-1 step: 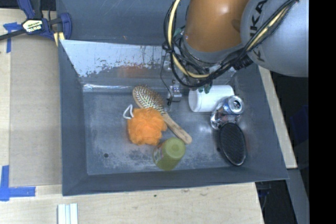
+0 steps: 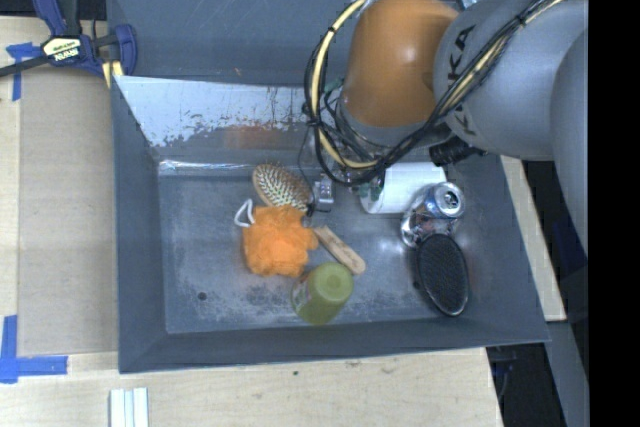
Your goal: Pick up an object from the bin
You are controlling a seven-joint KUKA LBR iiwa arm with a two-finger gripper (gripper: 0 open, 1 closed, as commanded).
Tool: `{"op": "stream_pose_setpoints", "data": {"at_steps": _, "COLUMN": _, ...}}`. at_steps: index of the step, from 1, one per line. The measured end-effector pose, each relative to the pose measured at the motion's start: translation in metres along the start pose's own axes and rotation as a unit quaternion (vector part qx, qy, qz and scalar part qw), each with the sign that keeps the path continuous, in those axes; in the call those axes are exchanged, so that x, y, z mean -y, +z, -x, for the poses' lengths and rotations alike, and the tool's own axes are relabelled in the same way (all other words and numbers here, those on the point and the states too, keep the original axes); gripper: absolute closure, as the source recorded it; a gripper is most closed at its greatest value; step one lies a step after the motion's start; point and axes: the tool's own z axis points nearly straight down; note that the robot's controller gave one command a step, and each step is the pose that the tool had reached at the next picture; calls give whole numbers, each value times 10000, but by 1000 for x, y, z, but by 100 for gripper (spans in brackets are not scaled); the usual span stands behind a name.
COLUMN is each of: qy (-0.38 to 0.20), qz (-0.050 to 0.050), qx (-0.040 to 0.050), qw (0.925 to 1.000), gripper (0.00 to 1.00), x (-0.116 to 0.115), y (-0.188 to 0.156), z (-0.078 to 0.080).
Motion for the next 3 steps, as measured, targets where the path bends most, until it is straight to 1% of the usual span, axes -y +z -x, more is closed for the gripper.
{"op": "stream_pose_setpoints", "data": {"at_steps": 1, "qy": -712, "qz": -1, "qx": 52, "qw": 9974, "gripper": 0, "x": 9, "y": 90, "z": 17}}
{"op": "stream_pose_setpoints", "data": {"at_steps": 2, "qy": -705, "qz": 7, "qx": 52, "qw": 9975, "gripper": 100, "x": 8, "y": 87, "z": 17}}
{"op": "stream_pose_setpoints", "data": {"at_steps": 3, "qy": -874, "qz": 24, "qx": 109, "qw": 9961, "gripper": 100, "x": -49, "y": -47, "z": 15}}
